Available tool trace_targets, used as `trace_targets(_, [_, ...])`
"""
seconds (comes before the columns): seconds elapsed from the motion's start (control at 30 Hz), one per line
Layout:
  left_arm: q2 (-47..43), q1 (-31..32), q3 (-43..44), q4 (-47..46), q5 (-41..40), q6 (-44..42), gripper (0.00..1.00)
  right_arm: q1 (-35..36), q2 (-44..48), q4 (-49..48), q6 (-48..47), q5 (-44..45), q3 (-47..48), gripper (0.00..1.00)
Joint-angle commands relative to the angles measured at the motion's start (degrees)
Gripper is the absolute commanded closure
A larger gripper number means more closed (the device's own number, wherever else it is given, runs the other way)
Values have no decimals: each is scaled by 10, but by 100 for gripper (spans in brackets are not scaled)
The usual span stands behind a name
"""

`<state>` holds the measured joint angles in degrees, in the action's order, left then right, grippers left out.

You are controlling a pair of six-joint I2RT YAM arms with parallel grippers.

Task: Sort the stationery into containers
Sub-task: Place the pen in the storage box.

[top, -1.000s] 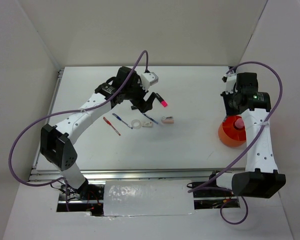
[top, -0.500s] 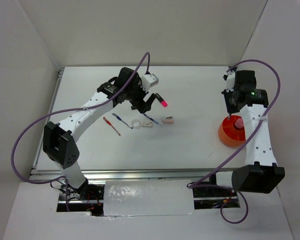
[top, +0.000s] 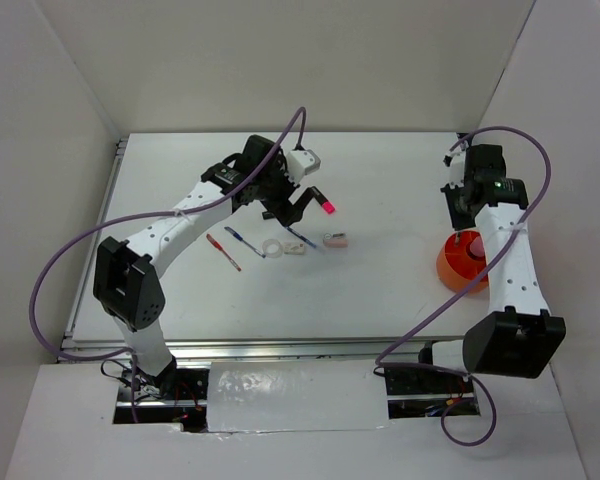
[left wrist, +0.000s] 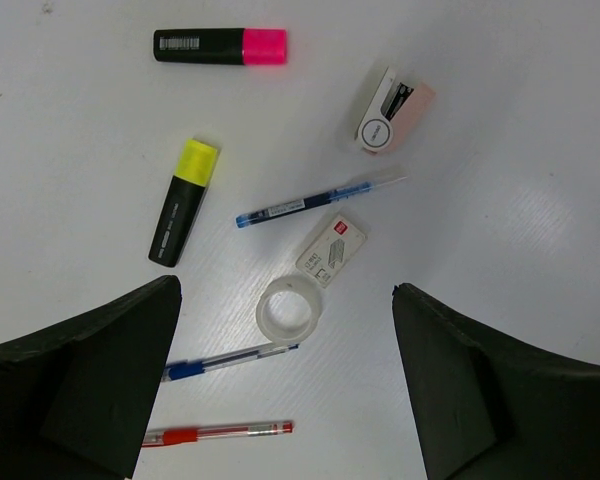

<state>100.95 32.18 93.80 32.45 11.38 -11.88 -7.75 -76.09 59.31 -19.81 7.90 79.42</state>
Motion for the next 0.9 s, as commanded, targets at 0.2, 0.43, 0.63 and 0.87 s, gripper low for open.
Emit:
trace_targets(0.2, [7, 3, 18, -4, -11, -10, 1, -4, -15, -33, -3, -10, -14, 92])
trace_targets(0.43, [7, 3, 11, -8, -14, -7, 1, -5, -15, -45, -6, -14, -39, 67])
trace_targets(0.63, [2, -11, 4, -12, -8, 5, 1, -5, -6, -17, -3, -52, -16, 51])
trace_targets(0.87, [-11, -63, 1, 26, 39, -32, 1, -1, 30, 30, 1, -145, 62, 50])
